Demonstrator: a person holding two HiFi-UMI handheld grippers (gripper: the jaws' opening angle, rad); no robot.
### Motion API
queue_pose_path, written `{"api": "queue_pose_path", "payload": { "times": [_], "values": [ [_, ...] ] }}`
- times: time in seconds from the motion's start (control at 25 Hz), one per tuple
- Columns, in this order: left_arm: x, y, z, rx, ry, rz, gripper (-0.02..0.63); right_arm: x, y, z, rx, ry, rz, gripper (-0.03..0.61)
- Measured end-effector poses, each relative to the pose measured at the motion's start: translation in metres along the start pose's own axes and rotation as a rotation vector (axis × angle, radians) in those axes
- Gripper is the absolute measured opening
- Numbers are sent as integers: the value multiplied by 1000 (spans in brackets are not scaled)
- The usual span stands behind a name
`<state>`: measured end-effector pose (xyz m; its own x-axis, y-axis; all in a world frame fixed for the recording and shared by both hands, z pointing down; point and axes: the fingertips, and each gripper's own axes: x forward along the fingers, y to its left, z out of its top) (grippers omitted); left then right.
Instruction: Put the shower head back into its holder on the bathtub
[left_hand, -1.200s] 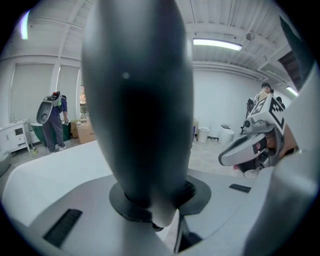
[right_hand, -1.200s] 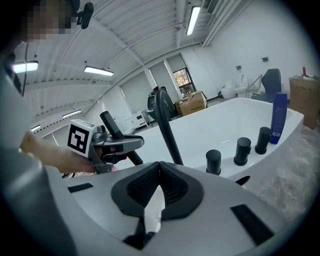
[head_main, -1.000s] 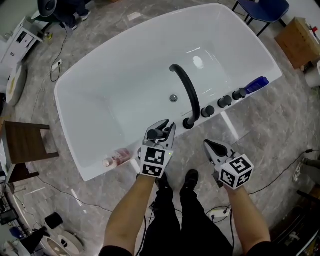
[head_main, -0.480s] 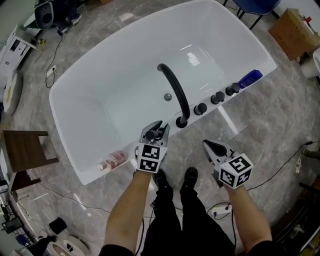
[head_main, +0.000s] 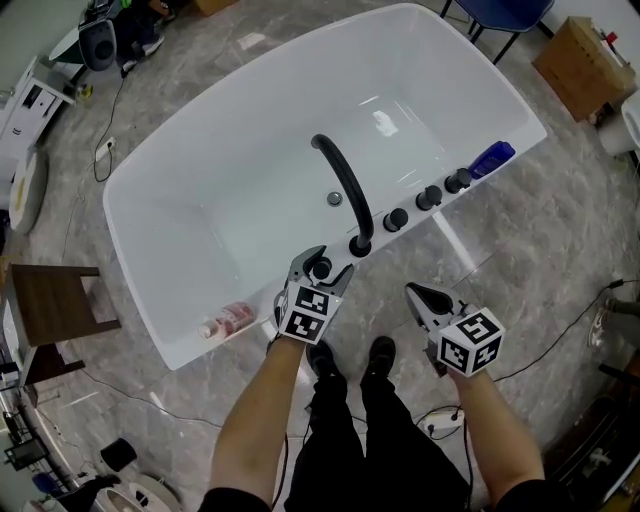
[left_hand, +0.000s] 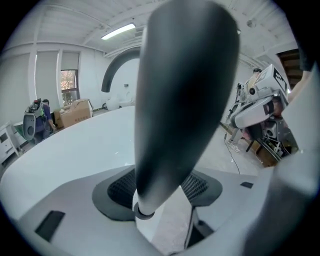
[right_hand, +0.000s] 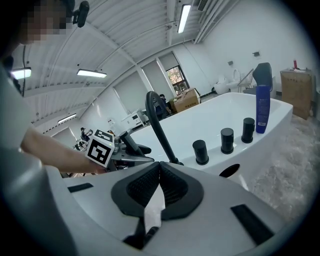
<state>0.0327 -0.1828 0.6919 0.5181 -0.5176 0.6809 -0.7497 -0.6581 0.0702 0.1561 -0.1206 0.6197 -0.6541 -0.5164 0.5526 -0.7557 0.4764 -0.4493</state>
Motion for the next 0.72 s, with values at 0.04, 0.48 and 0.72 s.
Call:
{"api": "queue_pose_path", "payload": {
  "times": [0.04, 0.48, 0.72],
  "values": [
    [-5, 0, 1, -3, 3, 5, 288, -2, 3, 3, 0, -3, 2, 17],
    [-71, 6, 21, -68, -16, 95, 323, -30, 29, 36, -17, -40, 23, 17],
    [-110, 5, 45, -87, -57, 125, 325, -48, 43, 57, -28, -69, 29, 17]
  ]
}}
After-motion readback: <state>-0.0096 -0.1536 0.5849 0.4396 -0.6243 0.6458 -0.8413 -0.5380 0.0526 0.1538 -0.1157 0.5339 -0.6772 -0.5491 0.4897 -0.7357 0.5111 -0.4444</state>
